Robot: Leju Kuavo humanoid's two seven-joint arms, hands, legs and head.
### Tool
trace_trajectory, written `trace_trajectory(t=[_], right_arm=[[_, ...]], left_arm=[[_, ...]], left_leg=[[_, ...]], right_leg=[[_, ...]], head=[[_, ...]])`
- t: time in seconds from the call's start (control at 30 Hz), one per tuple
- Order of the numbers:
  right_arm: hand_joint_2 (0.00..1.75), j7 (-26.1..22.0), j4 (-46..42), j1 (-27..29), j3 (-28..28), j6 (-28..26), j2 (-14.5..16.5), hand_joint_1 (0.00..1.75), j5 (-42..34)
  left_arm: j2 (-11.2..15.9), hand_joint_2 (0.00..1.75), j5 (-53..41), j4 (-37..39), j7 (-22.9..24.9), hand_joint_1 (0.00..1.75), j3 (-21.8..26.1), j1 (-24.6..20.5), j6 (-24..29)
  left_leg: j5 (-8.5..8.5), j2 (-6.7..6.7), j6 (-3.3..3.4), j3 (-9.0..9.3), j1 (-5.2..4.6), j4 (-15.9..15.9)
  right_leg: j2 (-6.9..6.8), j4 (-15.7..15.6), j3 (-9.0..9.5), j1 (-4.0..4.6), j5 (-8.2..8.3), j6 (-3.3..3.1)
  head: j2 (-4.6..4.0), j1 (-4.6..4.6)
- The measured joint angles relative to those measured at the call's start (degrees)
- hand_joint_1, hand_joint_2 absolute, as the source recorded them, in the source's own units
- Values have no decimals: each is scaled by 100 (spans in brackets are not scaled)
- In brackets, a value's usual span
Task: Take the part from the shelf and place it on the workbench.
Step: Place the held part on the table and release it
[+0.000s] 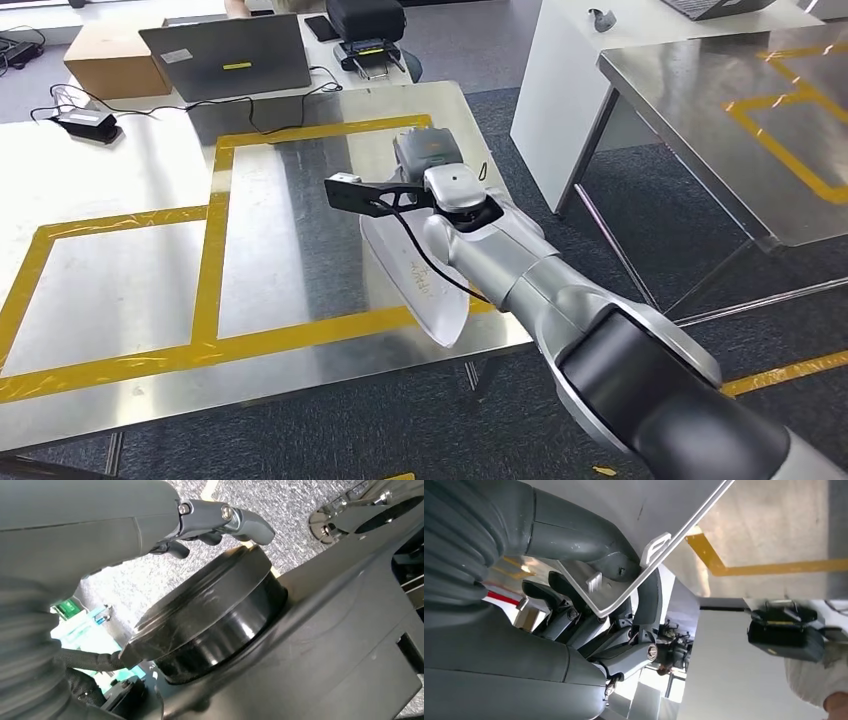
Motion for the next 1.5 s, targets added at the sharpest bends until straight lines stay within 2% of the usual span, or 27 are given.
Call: trace_trajectory(t=[0.03, 0.07, 0.1, 0.13, 0.17, 0.2, 0.23, 0.37, 0.53, 0.67, 0.93, 1.07, 1.33, 1.47, 1.5], right_arm=[[175, -21, 34, 33, 20, 22, 31, 175, 8], [175, -38, 56, 52, 37, 38, 71, 175, 15], [175, -50, 70, 59, 51, 50, 116, 175, 19], [175, -59, 81, 59, 61, 59, 163, 175, 22], [175, -65, 88, 59, 68, 68, 217, 175, 26], [175, -69, 96, 60, 74, 73, 261, 175, 28], [175, -68, 106, 63, 78, 77, 299, 175, 30], [175, -50, 134, 63, 85, 80, 440, 175, 36], [175, 37, 148, 10, 99, 53, 557, 175, 11], [175, 230, 147, -219, 165, 53, 598, 175, -162], [175, 312, 146, -483, 347, 37, 623, 175, -410], [0, 311, 152, -494, 380, -36, 624, 0, -492], [0, 309, 221, -506, 397, -85, 624, 0, -588], [0, 310, 276, -506, 398, -122, 624, 0, -599], [0, 311, 296, -507, 398, -127, 624, 0, -599]], left_arm=[[-1, 175, -3, 0, 0, 0, 0, 0, 0], [-1, 175, -4, 0, -1, 0, 0, -3, 0], [-3, 175, -7, 0, -1, 0, 0, -9, 0], [-5, 175, -9, 0, -3, 0, 0, -19, 0], [-7, 175, -13, 0, -4, 0, 0, -32, 0], [-8, 175, -16, 0, -5, 0, 0, -44, 0], [-9, 175, -19, 0, -7, 0, 0, -53, 0], [-11, 175, -39, 2, -5, 0, 0, -54, 0], [-11, 175, -68, 5, -5, 0, 0, -62, 0], [-26, 175, -82, 8, 1, 0, 0, -61, 0], [-60, 175, -89, 9, 26, 0, 0, -55, 0], [-60, 175, -131, 9, 30, 0, 0, -46, 0], [-59, 175, -191, 9, 102, 0, 0, -29, 0], [-59, 0, -185, 9, 99, 0, 0, -27, 0], [-59, 0, -185, 9, 97, 0, 0, -26, 0]], left_leg=[[-16, -2, -4, 19, 0, 0], [-34, -4, -14, 45, 0, 0], [-54, -5, -31, 74, -1, -2], [-77, -6, -57, 96, -9, 0], [-94, -6, -89, 113, -15, -3], [-105, -6, -124, 124, -20, -12], [-117, -4, -146, 131, -30, -14], [-106, 14, -84, 195, -37, -96], [-88, 20, -177, 255, -36, -179], [-82, 20, -222, 263, -33, -195], [-83, 19, -232, 264, -35, -194], [-84, 19, -229, 263, -40, -190], [-86, 18, -227, 264, -42, -188], [-86, 18, -227, 264, -42, -188], [-86, 18, -227, 264, -42, -188]], right_leg=[[-1, -81, -7, -3, 128, -12], [-1, -379, 99, -3, 340, -34], [-5, -802, 276, 0, 562, -62], [-8, -1189, 457, 15, 712, -86], [-9, -1468, 592, 30, 796, -106], [-9, -1610, 664, 47, 808, -121], [-4, -1644, 690, 53, 798, -121], [19, -1677, 714, 36, 817, -97], [22, -1676, 727, 38, 794, -150], [23, -1671, 727, 42, 787, -167], [21, -1675, 738, 38, 786, -169], [20, -1679, 742, 33, 786, -169], [19, -1680, 743, 31, 787, -168], [19, -1680, 743, 32, 786, -168], [20, -1680, 743, 32, 786, -168]], head=[[0, 1], [0, 1], [0, 2], [0, 1], [0, -1], [0, -3], [0, -3], [0, -5], [0, -7], [0, -5], [0, -5], [0, -4], [0, -4], [0, -4], [0, -3]])
